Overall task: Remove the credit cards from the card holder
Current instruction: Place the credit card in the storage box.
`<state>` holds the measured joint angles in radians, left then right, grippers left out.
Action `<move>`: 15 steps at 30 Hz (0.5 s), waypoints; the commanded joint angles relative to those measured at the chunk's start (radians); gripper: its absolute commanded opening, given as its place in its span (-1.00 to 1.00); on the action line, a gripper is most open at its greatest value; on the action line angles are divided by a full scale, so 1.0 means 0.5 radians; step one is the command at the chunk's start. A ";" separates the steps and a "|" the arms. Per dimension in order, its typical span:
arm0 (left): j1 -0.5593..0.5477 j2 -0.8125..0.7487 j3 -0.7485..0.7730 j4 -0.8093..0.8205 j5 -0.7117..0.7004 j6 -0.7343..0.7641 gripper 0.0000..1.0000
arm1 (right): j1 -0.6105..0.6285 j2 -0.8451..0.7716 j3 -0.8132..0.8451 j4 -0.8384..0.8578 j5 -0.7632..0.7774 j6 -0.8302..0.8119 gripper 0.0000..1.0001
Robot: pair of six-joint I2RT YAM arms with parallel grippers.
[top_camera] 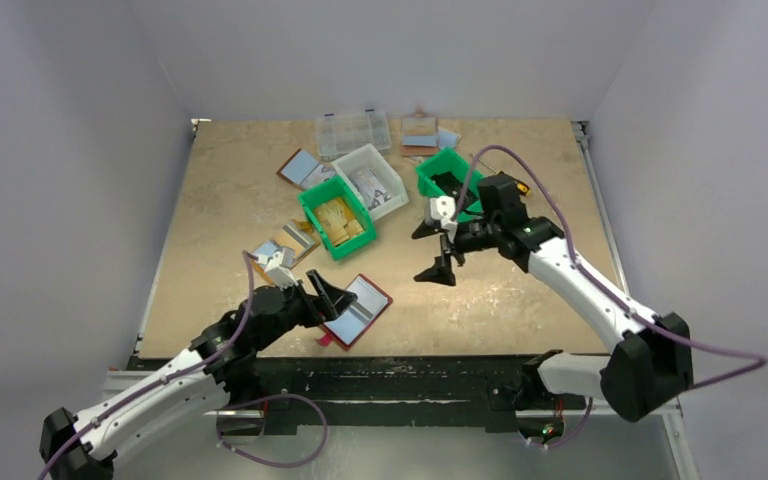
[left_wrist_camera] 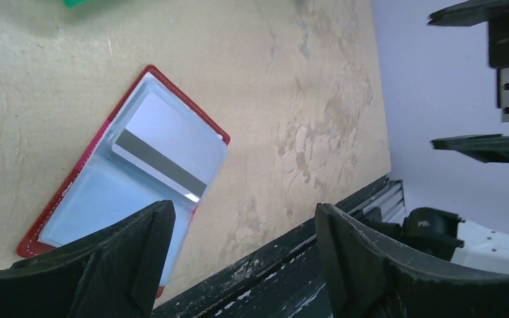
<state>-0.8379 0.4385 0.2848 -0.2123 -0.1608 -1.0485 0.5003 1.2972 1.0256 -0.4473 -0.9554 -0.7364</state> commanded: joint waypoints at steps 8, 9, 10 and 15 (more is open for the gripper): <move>-0.001 0.369 0.005 0.674 0.217 0.149 0.63 | -0.440 -0.499 -0.574 0.872 -0.297 0.725 0.98; 0.001 0.376 0.004 0.690 0.213 0.146 0.63 | -0.445 -0.497 -0.592 0.883 -0.278 0.758 0.98; -0.002 0.381 -0.001 0.701 0.208 0.140 0.63 | -0.445 -0.490 -0.609 0.926 -0.249 0.816 0.98; 0.000 0.374 -0.074 0.811 0.222 0.076 0.64 | -0.455 -0.511 -0.687 0.990 -0.236 0.911 0.98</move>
<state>-0.8383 0.6312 0.2592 0.0811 -0.0620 -1.0031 0.2760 1.0599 0.7044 -0.0402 -1.0653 -0.3580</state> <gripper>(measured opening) 0.818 0.987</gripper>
